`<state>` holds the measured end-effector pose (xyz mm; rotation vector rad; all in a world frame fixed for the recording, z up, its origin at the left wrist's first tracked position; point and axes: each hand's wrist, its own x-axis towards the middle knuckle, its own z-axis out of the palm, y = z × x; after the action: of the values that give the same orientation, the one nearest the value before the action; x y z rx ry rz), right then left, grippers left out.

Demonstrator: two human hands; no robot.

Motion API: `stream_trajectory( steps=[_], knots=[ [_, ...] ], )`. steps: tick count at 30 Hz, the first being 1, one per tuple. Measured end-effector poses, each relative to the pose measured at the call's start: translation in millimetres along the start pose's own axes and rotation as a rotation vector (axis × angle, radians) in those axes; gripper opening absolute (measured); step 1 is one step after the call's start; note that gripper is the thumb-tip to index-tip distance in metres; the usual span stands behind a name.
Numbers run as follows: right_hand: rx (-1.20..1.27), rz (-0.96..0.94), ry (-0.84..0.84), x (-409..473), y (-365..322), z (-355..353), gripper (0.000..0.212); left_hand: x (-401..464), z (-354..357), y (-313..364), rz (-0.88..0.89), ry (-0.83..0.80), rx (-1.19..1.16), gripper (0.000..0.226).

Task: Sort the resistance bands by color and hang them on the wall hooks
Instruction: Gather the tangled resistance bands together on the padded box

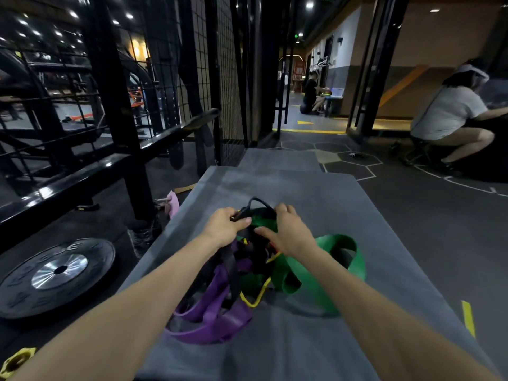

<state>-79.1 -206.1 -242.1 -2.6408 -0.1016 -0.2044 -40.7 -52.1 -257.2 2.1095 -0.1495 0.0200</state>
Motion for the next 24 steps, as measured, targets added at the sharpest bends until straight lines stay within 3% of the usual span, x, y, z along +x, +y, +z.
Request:
stream_trajectory(
  steps=[7, 12, 18, 24],
  knots=[
    [-0.346, -0.234, 0.193, 11, -17, -42, 0.031, 11, -33, 31, 0.007, 0.124, 0.088, 0.033],
    [-0.052, -0.23, 0.443, 25, -22, -81, 0.028, 22, -54, 47, -0.003, 0.162, 0.204, 0.036],
    [0.083, -0.02, 0.531, 24, -2, -108, 0.03, 32, -75, 36, -0.117, 0.221, 0.247, 0.048],
    [0.176, 0.083, 0.597, 15, 6, -110, 0.037, 24, -62, 41, -0.179, 0.153, 0.365, 0.052]
  ],
)
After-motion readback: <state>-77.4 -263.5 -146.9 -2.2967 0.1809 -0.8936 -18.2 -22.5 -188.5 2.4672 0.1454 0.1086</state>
